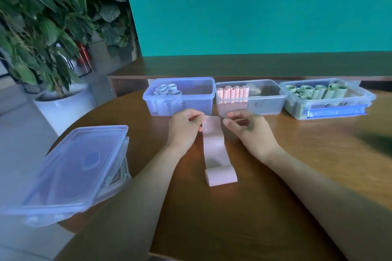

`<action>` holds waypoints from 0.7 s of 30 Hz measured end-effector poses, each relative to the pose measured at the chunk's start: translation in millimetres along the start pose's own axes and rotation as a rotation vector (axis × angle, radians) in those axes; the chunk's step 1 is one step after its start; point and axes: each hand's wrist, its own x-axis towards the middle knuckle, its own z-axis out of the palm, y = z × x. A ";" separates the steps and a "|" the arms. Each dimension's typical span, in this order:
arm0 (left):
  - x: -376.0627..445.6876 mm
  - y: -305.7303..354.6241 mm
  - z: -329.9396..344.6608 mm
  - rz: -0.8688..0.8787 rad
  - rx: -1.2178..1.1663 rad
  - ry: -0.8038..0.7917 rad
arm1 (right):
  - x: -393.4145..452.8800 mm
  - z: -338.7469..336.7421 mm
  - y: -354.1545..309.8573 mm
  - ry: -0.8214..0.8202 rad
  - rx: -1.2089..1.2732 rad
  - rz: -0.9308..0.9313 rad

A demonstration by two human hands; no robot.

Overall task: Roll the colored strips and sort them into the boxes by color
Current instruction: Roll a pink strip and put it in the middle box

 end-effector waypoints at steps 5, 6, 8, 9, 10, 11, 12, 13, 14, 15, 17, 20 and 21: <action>3.6 -0.5 0.3 -0.045 0.055 -0.007 | -46.1 -6.2 -12.0 -0.326 -0.050 -0.252; 3.2 0.8 -0.2 -0.063 0.050 -0.003 | -54.9 -8.8 -14.6 -0.363 -0.026 -0.260; 0.9 3.6 -1.7 -0.079 0.050 -0.004 | -69.9 -17.2 -20.3 -0.397 0.072 -0.198; -0.2 5.0 -2.3 -0.078 0.055 -0.007 | -75.9 -21.8 -24.2 -0.410 0.125 -0.141; -1.7 5.7 -2.6 -0.076 0.059 -0.007 | -81.3 -26.1 -26.5 -0.422 0.172 -0.093; -2.6 6.9 -3.0 -0.075 0.064 -0.004 | -86.0 -29.4 -28.2 -0.423 0.211 -0.062; -2.9 8.1 -3.6 -0.075 0.068 -0.001 | -89.2 -31.9 -28.6 -0.418 0.240 -0.050; -3.0 8.7 -4.0 -0.077 0.065 0.002 | -92.3 -33.4 -30.4 -0.408 0.261 -0.047; -2.7 9.0 -4.4 -0.080 0.052 0.002 | -94.2 -34.2 -31.5 -0.401 0.272 -0.054; -2.0 9.0 -4.6 -0.081 0.037 0.002 | -95.6 -34.4 -32.7 -0.400 0.281 -0.060; 0.2 8.4 -4.8 -0.081 0.022 0.012 | -97.0 -33.1 -34.2 -0.408 0.301 -0.071; 3.7 6.3 -3.9 -0.071 0.056 0.036 | -96.8 -29.9 -33.4 -0.443 0.262 -0.092; 4.6 5.7 -3.7 -0.065 0.073 0.044 | -96.5 -29.3 -32.2 -0.461 0.230 -0.103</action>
